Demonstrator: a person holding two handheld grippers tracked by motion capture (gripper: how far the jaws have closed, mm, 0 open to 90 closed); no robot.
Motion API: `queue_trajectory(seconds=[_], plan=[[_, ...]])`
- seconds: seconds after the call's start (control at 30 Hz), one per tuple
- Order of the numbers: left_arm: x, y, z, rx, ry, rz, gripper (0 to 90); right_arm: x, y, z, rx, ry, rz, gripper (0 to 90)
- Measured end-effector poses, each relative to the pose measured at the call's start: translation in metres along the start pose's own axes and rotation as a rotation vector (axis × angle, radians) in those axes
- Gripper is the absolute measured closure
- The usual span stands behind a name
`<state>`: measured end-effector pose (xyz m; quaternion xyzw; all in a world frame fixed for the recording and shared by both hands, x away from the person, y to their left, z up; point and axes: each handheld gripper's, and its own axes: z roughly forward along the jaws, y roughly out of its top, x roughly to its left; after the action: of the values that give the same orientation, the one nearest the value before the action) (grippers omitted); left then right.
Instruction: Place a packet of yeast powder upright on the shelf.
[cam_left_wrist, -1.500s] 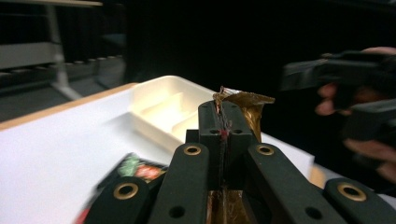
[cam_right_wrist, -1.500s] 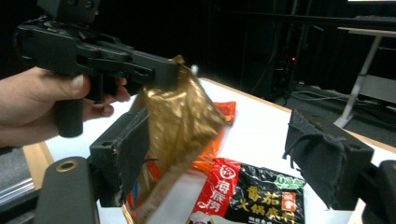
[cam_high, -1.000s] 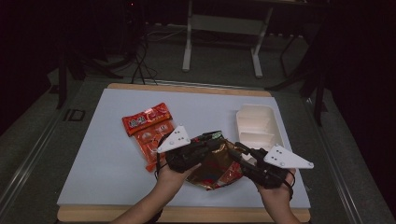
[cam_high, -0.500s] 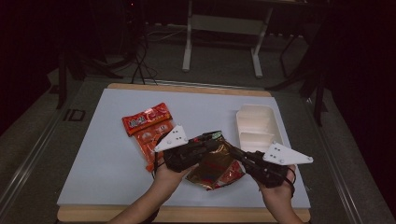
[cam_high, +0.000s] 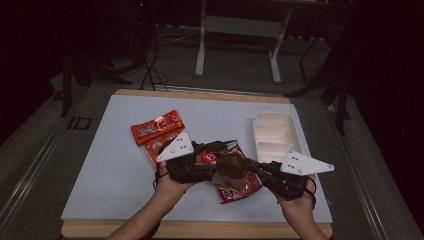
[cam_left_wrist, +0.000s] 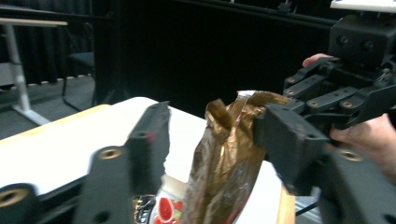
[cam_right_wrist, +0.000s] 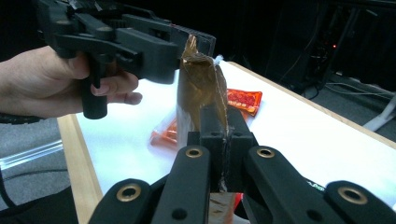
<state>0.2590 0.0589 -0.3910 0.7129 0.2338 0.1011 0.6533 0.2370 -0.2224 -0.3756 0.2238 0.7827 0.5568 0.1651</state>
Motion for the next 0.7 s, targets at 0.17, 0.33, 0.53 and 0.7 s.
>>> queue_trajectory(seconds=[0.17,0.33,0.53,0.7], plan=[[0.001,0.0,-0.007,-0.01,0.047,-0.009,25.2,0.001,0.0,0.001,0.006,0.006,-0.009,89.8],[0.003,-0.001,-0.019,-0.021,0.048,-0.024,13.3,-0.001,0.0,0.0,0.008,0.003,-0.007,89.8],[0.006,-0.007,-0.036,-0.002,0.061,-0.053,2.9,-0.01,0.003,-0.005,-0.011,0.011,0.003,89.7],[0.009,-0.017,-0.054,0.03,0.083,-0.049,3.0,-0.019,0.007,-0.007,-0.014,0.006,0.003,89.6]])
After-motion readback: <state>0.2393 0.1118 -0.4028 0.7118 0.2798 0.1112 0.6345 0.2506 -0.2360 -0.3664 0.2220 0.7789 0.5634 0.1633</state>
